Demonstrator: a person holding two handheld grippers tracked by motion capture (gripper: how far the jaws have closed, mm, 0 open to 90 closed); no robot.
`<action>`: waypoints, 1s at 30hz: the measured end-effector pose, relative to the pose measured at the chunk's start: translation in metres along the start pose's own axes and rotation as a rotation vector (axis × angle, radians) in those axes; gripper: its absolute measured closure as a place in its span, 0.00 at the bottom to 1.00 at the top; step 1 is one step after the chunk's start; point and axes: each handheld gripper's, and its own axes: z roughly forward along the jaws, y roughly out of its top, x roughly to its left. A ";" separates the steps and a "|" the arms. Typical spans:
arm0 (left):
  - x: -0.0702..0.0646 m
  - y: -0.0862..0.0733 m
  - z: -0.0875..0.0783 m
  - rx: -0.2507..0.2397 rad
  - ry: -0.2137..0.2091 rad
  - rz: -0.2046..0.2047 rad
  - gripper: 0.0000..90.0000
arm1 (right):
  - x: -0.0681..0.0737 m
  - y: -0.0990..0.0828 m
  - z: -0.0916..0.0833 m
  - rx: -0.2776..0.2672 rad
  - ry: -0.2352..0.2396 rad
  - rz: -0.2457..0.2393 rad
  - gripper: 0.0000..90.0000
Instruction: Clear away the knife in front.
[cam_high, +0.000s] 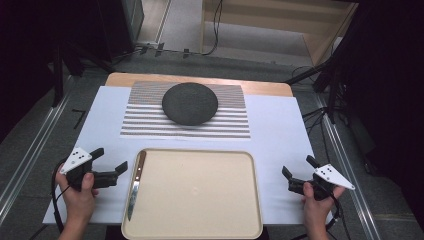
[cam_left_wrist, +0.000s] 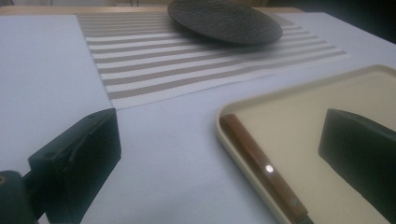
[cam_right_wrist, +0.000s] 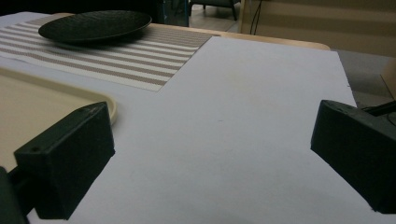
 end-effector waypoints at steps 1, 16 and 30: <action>0.003 -0.001 -0.002 -0.002 0.005 0.000 0.00 | 0.000 0.000 0.000 0.000 0.001 0.000 0.00; 0.040 -0.010 -0.029 -0.059 0.088 -0.022 0.00 | -0.001 0.000 0.000 0.000 -0.004 0.003 0.00; 0.053 -0.018 -0.035 -0.105 0.074 -0.078 0.00 | -0.001 0.000 0.000 0.000 -0.008 0.006 0.00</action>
